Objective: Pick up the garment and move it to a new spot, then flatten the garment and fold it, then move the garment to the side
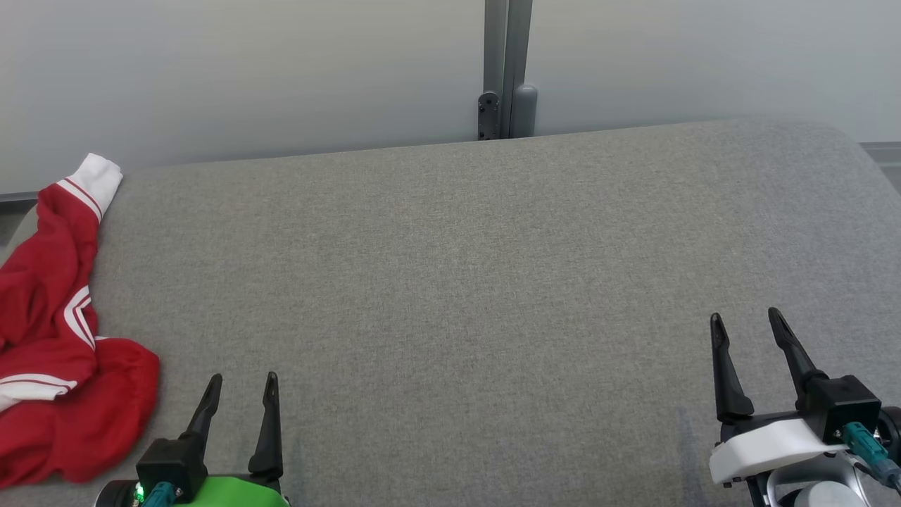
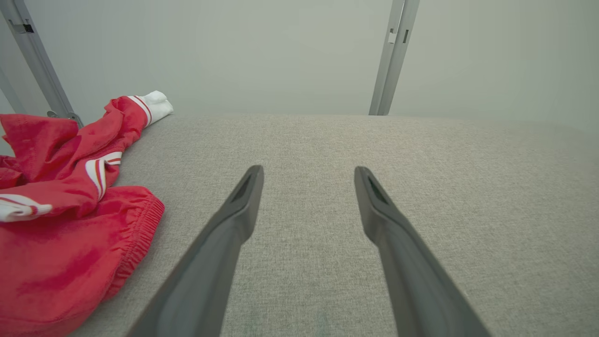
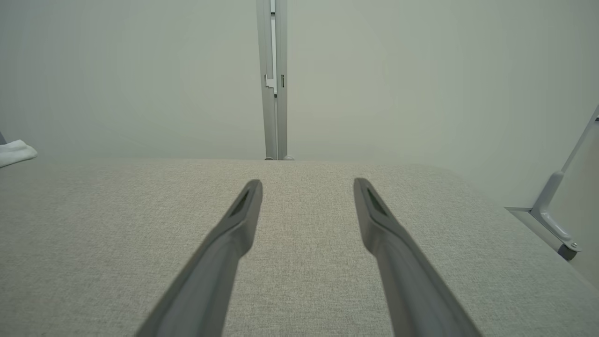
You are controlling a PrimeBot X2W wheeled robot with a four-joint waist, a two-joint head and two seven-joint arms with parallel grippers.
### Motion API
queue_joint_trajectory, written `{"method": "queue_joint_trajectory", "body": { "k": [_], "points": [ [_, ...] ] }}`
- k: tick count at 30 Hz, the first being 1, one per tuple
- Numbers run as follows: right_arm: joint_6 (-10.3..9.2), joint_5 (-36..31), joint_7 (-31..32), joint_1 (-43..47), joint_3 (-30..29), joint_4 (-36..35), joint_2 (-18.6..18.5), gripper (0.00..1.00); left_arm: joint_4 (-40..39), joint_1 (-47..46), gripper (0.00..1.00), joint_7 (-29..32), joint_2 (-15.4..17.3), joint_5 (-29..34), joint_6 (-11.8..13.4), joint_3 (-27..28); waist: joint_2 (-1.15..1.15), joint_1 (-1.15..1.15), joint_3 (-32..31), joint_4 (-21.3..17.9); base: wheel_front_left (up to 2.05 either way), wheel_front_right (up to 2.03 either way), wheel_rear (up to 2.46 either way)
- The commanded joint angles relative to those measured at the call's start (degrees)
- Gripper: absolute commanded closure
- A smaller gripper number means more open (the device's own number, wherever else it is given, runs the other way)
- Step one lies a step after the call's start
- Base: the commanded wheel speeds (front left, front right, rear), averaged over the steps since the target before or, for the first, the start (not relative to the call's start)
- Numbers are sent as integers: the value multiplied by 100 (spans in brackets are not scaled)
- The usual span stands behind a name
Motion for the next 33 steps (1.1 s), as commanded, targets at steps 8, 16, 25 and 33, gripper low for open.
{"method": "queue_joint_trajectory", "body": {
  "k": [8, 16, 25, 33],
  "points": [
    [2, -279, -120, 102, -32, -11, -29, 0, 33, 72, 0, -116, 72, 330, -16, -41, 0, 0, 0, 2, 0, 0, 0],
    [2, -125, -115, 141, 0, -47, -25, 0, 41, -75, 0, -105, 66, 293, -6, -107, 0, 0, 9, 233, 0, 0, 0],
    [1, 54, -115, 230, 391, -8, -26, 0, 53, 31, 0, -98, 36, 301, -2, -11, 0, 0, -133, 1342, 0, 0, 0],
    [1, 110, -115, 57, 921, 131, -27, 0, 10, 254, 0, -98, 18, 298, 0, 205, 0, 0, -194, 2169, 0, 0, 0]
  ]
}}
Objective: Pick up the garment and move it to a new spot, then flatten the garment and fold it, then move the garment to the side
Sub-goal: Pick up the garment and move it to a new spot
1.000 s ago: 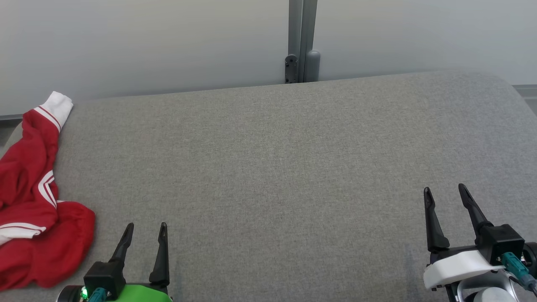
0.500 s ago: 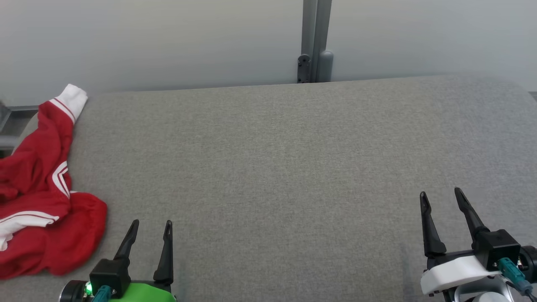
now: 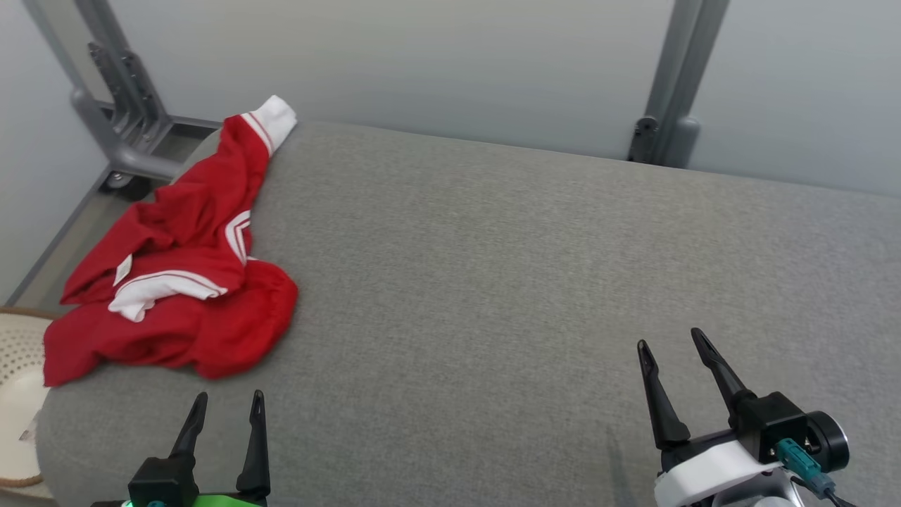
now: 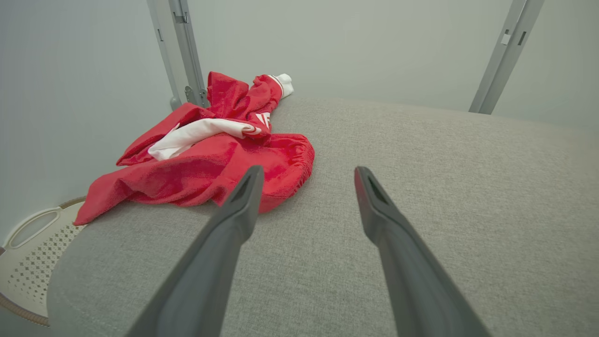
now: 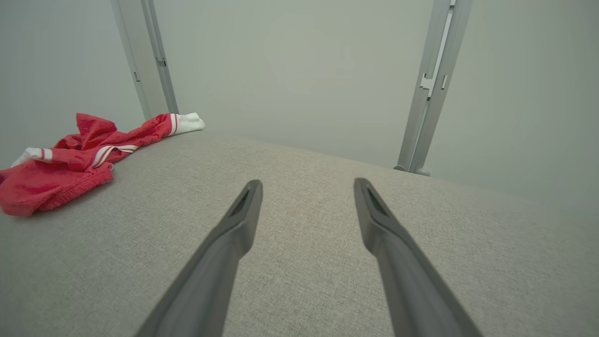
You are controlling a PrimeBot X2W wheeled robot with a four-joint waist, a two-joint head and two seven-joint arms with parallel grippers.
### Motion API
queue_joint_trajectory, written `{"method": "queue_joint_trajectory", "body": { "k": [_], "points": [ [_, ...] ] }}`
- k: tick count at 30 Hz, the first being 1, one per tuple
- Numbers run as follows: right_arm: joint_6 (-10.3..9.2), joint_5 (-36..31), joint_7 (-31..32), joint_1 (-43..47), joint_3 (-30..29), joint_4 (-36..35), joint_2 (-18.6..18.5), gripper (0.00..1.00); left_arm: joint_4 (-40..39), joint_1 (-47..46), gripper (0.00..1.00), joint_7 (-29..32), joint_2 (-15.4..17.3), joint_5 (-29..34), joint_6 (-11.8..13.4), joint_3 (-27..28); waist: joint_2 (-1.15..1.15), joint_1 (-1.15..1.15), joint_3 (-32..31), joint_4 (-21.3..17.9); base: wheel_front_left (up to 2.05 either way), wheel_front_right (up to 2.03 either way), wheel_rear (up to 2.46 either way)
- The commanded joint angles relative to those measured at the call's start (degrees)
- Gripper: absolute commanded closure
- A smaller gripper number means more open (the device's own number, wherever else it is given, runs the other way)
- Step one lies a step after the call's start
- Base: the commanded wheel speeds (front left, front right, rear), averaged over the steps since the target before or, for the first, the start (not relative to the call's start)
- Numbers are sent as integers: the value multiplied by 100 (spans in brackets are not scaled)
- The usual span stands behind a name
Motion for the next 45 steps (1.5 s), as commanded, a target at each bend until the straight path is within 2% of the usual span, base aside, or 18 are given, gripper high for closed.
{"method": "queue_joint_trajectory", "body": {
  "k": [1, 6, 10, 16, 18, 21, 24, 30, 32, 37, 38, 40, 42, 45],
  "points": [
    [0, 2, -18, -83, 49, 29, -22, 0, -38, 71, 0, -4, 0, 11, 14, 4, 0, 0, -73, 568, 0, 0, 0],
    [0, -56, -18, -196, 166, 48, -23, 0, -8, -162, 0, -4, -21, -122, 12, 30, 0, 0, 114, 619, 0, 0, 0],
    [0, -227, -18, -367, 185, -22, -25, 0, 480, -832, 0, 68, 10, -307, 11, -147, 0, 0, 549, 576, 0, 0, 0],
    [0, -534, -18, -1125, 361, -285, -378, 0, 1313, -3003, 0, 782, 269, -862, 11, -343, 0, 0, 2069, 424, 0, 0, 0],
    [0, -600, -18, -1449, 508, -365, -568, 0, 1674, -3868, 0, 1039, 467, -985, 10, -419, 0, 0, 2660, 316, 0, 0, 0],
    [-1, -648, -18, -1809, 656, -481, -731, 0, 2257, -4846, 0, 1366, 608, -1327, 7, -490, 0, 0, 3301, 176, 0, 0, 0],
    [-1, -653, -18, -2022, 796, -607, -795, 0, 2915, -5619, 0, 1652, 893, -1644, 10, -476, 0, 0, 3737, -27, 0, 0, 0],
    [-1, -616, -18, -2118, 949, -845, -706, 0, 3974, -6301, 0, 2244, 1204, -2431, 10, -463, 0, 0, 4046, -425, 0, 0, 0],
    [-1, -617, -18, -2126, 983, -912, -664, 0, 4158, -6358, 0, 2330, 1398, -2569, 10, -576, 0, 0, 4077, -532, 0, 0, 0],
    [-1, -637, -18, -2030, 937, -1001, -598, 0, 4674, -6463, 0, 2304, 1636, -2784, 10, -636, 0, 0, 4018, -617, 0, 0, 0],
    [-1, -627, -18, -2011, 921, -995, -596, 0, 4771, -6475, 38, 2258, 1681, -2783, 10, -650, 0, 0, 3980, -616, 0, 0, 0],
    [-1, -607, -17, -1965, 897, -949, -596, 0, 4904, -6502, 100, 2093, 1749, -2737, 9, -697, 0, 0, 3888, -593, 0, 0, 0],
    [-1, -599, -16, -1905, 906, -883, -574, 0, 4954, -6491, 100, 1931, 1710, -2868, 9, -679, 0, 0, 3748, -558, 0, 0, 0],
    [-1, -560, -9, -1788, 951, -800, -511, 0, 4876, -6411, 100, 1701, 1836, -3005, 6, -737, 0, 0, 3514, -507, 0, 0, 0]
  ]
}}
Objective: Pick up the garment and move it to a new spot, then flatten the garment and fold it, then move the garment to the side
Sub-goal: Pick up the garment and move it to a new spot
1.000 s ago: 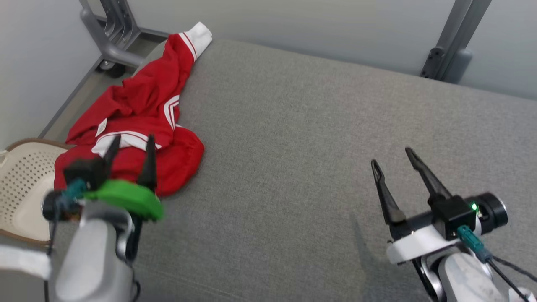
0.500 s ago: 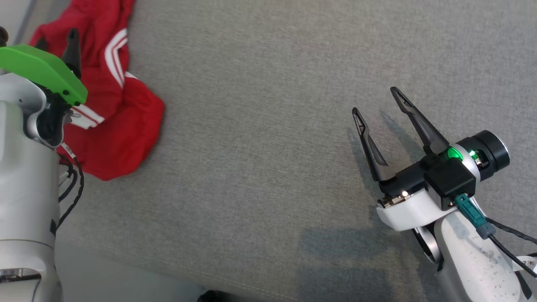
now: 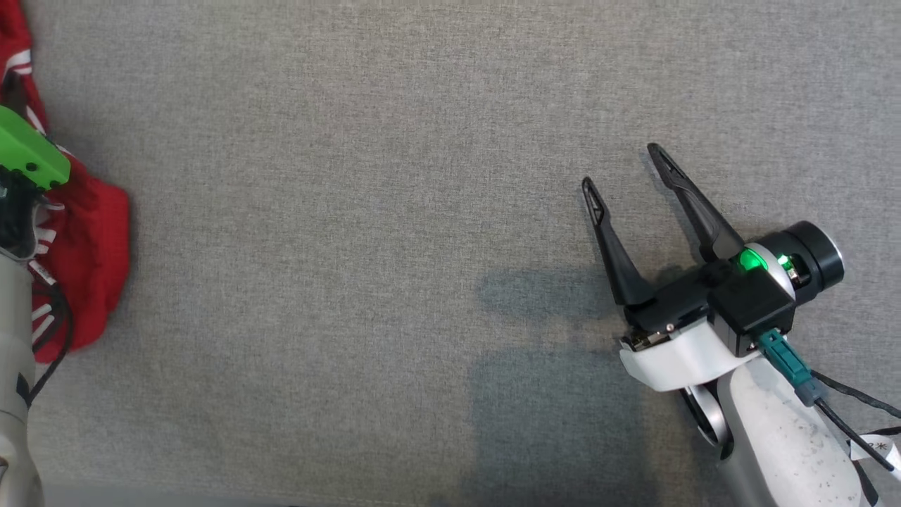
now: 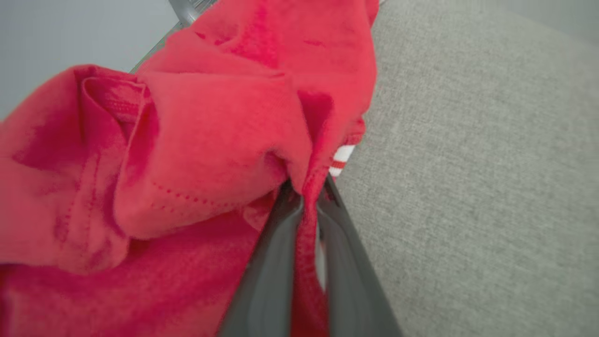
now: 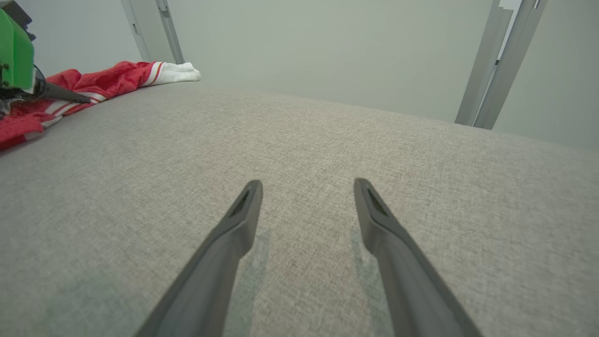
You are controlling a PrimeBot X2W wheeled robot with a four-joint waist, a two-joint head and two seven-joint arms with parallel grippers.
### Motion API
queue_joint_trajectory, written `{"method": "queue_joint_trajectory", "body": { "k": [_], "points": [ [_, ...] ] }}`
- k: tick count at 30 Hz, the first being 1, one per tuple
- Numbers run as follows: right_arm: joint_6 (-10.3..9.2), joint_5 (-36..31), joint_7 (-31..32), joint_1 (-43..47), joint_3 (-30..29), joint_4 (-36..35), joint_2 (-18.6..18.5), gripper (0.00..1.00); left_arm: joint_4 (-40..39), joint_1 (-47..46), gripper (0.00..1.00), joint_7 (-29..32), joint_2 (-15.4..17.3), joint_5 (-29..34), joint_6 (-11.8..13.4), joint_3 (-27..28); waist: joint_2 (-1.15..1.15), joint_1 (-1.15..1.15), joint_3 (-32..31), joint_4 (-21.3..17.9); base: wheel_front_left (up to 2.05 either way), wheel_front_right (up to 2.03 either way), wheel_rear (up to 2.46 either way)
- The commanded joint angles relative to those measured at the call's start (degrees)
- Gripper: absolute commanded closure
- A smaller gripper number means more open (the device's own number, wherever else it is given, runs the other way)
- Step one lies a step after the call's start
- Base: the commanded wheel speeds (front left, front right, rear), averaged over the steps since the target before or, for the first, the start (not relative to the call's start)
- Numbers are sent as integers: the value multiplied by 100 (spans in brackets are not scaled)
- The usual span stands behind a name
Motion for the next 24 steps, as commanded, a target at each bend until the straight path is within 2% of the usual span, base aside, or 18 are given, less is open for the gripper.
{"method": "queue_joint_trajectory", "body": {
  "k": [1, 7, 13, 16, 20, 24],
  "points": [
    [-2, 54, 2, 152, 20, 107, 10, 0, -87, 47, 100, -118, 92, -84, 3, -44, 0, -2, -228, 14, 0, 0, 0],
    [-2, 228, -1, 304, 82, 243, 199, 0, -1106, 373, 100, -332, 319, -617, 3, -431, 0, -2, -883, 1, 0, 0, 0],
    [-2, 467, -1, 678, 27, 314, 409, 0, -2863, 1059, 100, -249, 624, -1101, 2, -962, 0, -2, -1626, -236, 0, 0, 0],
    [-2, 561, -1, 909, 83, 327, 463, 0, -3905, 1544, 100, -146, 624, -1185, 37, -1119, 0, -2, -1960, -420, 0, 0, 0],
    [-2, 702, -1, 1191, 58, 302, 479, 0, -5399, 2278, 100, 49, 491, -1265, 362, -1274, 0, -2, -2307, -696, 0, 0, 0],
    [-2, 895, -1, 1414, -34, 207, 483, 0, -6904, 3118, 100, 354, 271, -1343, 825, -1571, 0, -2, -2535, -1033, 0, 0, 0]
  ]
}}
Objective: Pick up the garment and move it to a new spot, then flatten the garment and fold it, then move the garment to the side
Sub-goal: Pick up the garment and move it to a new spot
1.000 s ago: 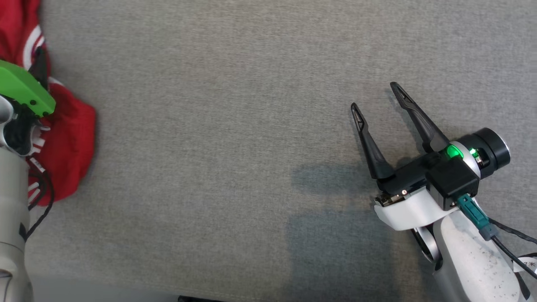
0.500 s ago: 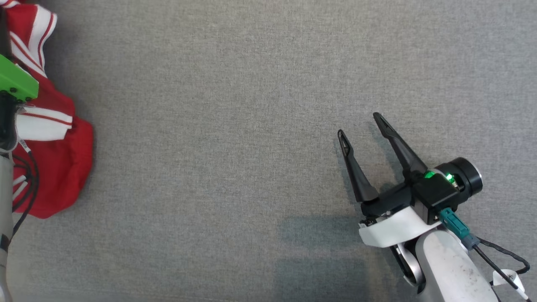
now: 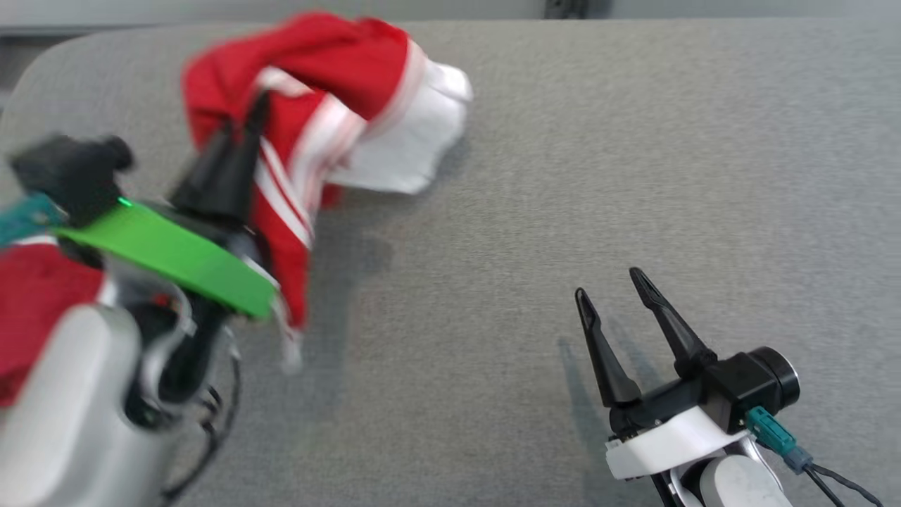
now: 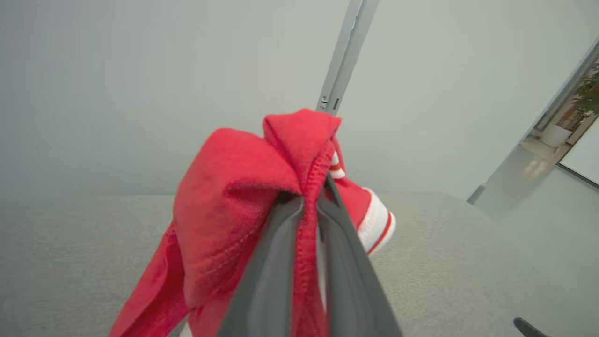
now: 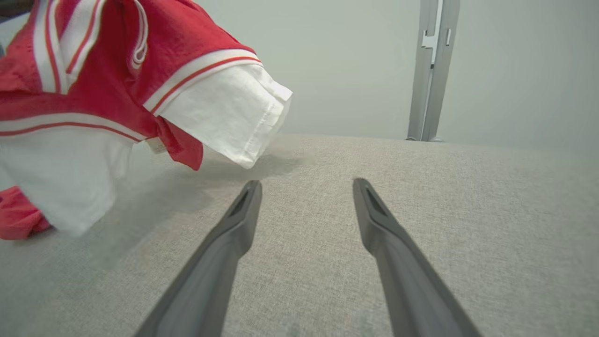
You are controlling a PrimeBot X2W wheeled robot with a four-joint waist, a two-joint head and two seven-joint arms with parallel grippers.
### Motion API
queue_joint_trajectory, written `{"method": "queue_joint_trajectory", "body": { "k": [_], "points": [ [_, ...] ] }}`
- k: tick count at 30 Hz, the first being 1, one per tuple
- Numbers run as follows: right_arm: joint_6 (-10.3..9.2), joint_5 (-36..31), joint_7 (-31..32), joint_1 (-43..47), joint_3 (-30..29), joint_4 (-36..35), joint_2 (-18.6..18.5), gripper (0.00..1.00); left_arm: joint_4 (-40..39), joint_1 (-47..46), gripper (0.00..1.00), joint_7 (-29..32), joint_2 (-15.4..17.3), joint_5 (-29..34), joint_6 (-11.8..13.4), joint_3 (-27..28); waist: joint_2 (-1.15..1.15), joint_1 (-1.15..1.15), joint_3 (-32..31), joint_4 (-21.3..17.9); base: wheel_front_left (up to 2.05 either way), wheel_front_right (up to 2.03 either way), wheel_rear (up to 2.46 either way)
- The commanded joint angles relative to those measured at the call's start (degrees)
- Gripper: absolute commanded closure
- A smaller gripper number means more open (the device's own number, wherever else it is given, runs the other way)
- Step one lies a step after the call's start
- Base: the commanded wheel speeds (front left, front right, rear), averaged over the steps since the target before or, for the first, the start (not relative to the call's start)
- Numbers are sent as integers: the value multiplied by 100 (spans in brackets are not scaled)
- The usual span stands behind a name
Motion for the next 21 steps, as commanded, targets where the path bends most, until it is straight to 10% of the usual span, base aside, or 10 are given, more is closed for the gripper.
{"method": "queue_joint_trajectory", "body": {
  "k": [1, 8, 18, 19, 21],
  "points": [
    [-2, 40, -4, 106, 3, -27, 1, 0, -318, 285, 100, 68, -45, 39, 172, -92, -1, 1, -502, -631, 0, 0, 0],
    [-2, 164, -4, 79, 80, -135, 1, 0, -443, 1055, 100, 429, -329, -285, 481, -532, -1, 1, -450, -1274, 0, 0, 0],
    [-2, 245, -4, -90, 131, -18, 3, 0, 2919, 502, 100, -391, -955, 33, -394, -1067, -1, 1, -231, -1686, 0, 0, 0],
    [-2, 246, -4, -88, 126, 0, 3, 0, 3164, 422, 91, -629, -1015, 197, -408, -1104, -1, 1, -256, -1691, 0, 0, 0],
    [-2, 202, -4, -29, 37, 12, -7, 0, 3547, 320, 32, -1116, -1145, 440, -394, -1169, -1, 1, -333, -1639, 0, 0, 0]
  ]
}}
